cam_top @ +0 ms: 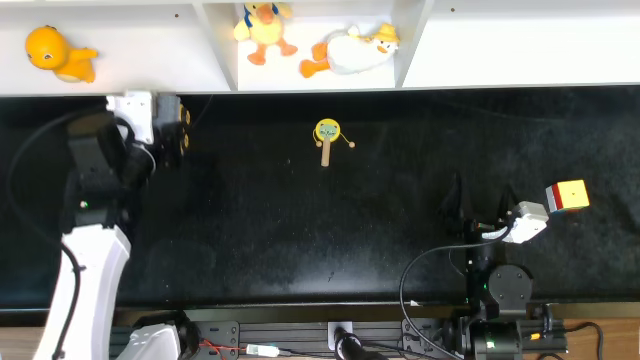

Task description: Store Toys

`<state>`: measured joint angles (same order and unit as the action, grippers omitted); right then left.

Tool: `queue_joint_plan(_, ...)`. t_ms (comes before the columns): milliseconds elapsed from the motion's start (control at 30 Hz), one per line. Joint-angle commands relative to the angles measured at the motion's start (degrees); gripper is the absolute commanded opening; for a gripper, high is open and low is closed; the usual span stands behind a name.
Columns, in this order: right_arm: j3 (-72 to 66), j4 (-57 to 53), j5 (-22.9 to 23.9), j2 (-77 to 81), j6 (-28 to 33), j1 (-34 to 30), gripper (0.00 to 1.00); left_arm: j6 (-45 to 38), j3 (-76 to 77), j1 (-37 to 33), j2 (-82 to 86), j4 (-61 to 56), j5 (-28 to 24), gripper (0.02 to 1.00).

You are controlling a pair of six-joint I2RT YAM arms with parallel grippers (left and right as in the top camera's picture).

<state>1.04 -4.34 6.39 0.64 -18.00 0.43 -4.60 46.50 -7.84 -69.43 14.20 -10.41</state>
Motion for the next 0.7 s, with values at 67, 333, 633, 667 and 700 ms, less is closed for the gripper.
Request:
queue_joint_plan(67,-0.76,0.33,0.26,-0.37,-0.2,0.28,0.996,0.0,8.61,0.37,-6.75,0.61,-0.02,0.354)
queue_joint_plan(333,-0.76,0.33,0.26,-0.35,-0.22,0.28,0.996,0.0,20.37,0.57,-18.86,2.49,-0.17,0.349)
queue_joint_plan(633,-0.76,0.33,0.26,-0.37,-0.22,0.28,0.993,0.2,27.47,0.59,-28.41,2.14,-0.46,0.349)
queue_joint_plan(667,-0.76,0.33,0.26,-0.37,-0.2,0.28,0.996,0.2,27.87,0.59,-29.11,1.99,-0.46,0.349)
queue_joint_plan(700,-0.76,0.33,0.26,-0.37,-0.22,0.28,0.996,0.22,28.15,0.59,-29.75,1.75,-0.46,0.349)
